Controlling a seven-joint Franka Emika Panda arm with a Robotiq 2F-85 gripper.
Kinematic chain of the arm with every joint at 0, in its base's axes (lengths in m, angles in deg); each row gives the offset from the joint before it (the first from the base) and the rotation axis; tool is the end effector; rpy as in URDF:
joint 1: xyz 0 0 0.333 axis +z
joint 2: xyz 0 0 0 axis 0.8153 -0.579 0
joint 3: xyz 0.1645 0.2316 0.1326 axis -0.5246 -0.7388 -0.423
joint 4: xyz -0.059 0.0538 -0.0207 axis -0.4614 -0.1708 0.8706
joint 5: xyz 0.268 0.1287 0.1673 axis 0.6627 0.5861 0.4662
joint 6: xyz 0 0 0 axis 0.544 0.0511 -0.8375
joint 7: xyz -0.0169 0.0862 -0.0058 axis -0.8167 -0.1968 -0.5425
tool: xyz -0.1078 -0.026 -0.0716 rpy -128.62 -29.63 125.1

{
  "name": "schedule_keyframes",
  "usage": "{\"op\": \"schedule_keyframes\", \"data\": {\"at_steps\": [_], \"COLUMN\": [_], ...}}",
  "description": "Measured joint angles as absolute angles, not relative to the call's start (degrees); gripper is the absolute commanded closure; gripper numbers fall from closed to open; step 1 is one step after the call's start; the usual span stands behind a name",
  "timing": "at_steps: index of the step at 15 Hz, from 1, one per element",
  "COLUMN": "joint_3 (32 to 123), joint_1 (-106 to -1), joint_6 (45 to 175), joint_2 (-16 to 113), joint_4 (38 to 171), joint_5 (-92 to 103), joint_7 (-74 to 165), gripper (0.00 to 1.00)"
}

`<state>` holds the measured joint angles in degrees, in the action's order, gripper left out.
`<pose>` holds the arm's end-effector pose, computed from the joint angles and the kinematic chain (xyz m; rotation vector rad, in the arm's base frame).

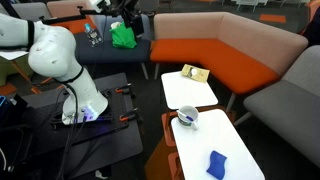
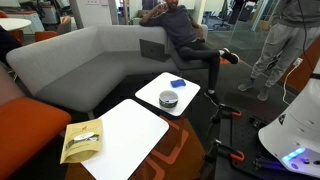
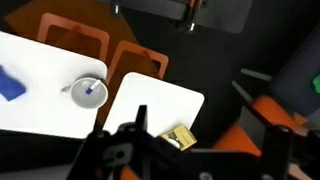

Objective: Remove the marker and put it on the left table

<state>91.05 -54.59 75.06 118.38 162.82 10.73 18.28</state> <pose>0.2232 -0.0750 0.4888 -2.8639 -0.2851 -0.1365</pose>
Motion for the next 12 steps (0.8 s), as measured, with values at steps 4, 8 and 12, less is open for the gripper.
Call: {"op": "schedule_keyframes", "data": {"at_steps": [4, 8, 12], "joint_3": [91.0, 91.0, 90.7], "joint_1": [-54.6, -54.6, -54.8], "joint_6": [75.1, 75.1, 75.8], "joint_2": [118.4, 118.4, 117.7], "joint_4": [162.8, 162.8, 162.7], "joint_5": [10.7, 10.7, 10.7], "joint_7": [18.3, 18.3, 19.2], "gripper": [0.0, 0.0, 0.0]}}
